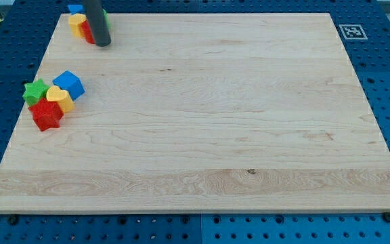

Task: Slide the green circle to the center

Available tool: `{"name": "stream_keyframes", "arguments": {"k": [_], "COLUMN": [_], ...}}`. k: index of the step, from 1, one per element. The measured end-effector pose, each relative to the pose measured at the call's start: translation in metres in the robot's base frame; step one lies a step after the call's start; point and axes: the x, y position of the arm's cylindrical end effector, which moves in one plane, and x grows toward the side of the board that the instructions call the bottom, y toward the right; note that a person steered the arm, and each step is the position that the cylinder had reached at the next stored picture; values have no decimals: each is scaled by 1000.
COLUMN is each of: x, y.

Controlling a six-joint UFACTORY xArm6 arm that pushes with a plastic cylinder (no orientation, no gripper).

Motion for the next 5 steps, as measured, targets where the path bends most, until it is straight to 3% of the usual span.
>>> {"name": "stream_keyframes", "arguments": {"k": [1,2,3,5], "x": [21,21,1,-25], "y": [-9,-60,-101,-115]}}
